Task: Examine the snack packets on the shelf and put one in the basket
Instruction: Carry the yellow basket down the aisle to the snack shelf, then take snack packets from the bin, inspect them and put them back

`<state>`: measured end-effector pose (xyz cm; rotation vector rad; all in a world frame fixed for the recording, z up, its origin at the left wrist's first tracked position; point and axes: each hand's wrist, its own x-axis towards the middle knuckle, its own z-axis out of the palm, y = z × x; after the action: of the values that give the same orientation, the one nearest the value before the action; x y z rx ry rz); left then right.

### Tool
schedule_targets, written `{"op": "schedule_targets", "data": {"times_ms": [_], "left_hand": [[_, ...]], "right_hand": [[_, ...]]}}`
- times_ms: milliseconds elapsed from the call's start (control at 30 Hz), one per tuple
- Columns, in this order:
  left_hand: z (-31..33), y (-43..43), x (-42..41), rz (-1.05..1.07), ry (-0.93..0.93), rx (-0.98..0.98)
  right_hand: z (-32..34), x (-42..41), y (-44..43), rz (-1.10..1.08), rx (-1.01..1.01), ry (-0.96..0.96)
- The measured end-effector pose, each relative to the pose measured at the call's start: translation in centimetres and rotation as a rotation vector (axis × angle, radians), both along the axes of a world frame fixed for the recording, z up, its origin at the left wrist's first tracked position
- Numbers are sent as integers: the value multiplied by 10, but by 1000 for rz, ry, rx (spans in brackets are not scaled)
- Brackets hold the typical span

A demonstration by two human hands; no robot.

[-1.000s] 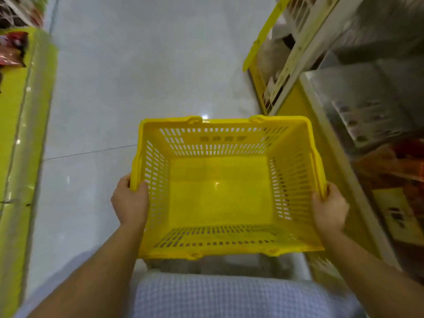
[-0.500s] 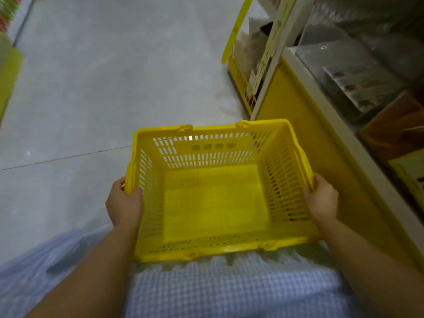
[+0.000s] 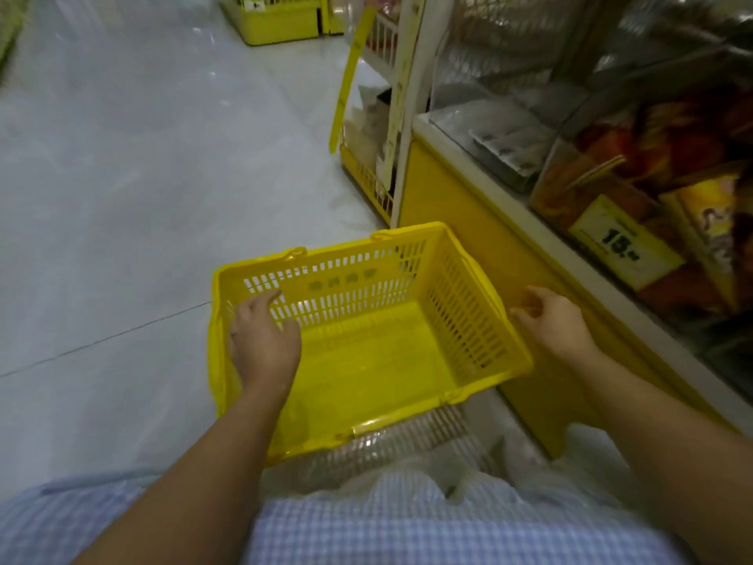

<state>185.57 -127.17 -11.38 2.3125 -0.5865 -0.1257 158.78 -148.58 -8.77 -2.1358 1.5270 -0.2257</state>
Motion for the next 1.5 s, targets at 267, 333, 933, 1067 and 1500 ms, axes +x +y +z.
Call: {"op": "schedule_targets", "data": {"times_ms": [267,333,933,1067,1500], "left_hand": [[135,-72,-91,-610,13,-471],[176,-82,-117,-714,-12,-547],[336,-169,-232,-1107,-379,-597],[340,-190,-239,-1185,-478,-589],[332,-209,-245,-1176,-433,-657]], "right_hand": [[188,-37,52,199,-433,-184],[235,-54,64,205,-532,-207],[389,-153,10,153,-721,226],[401,-151,-8,263,-630,306],[398,-148,-23,517,-786,401]]}}
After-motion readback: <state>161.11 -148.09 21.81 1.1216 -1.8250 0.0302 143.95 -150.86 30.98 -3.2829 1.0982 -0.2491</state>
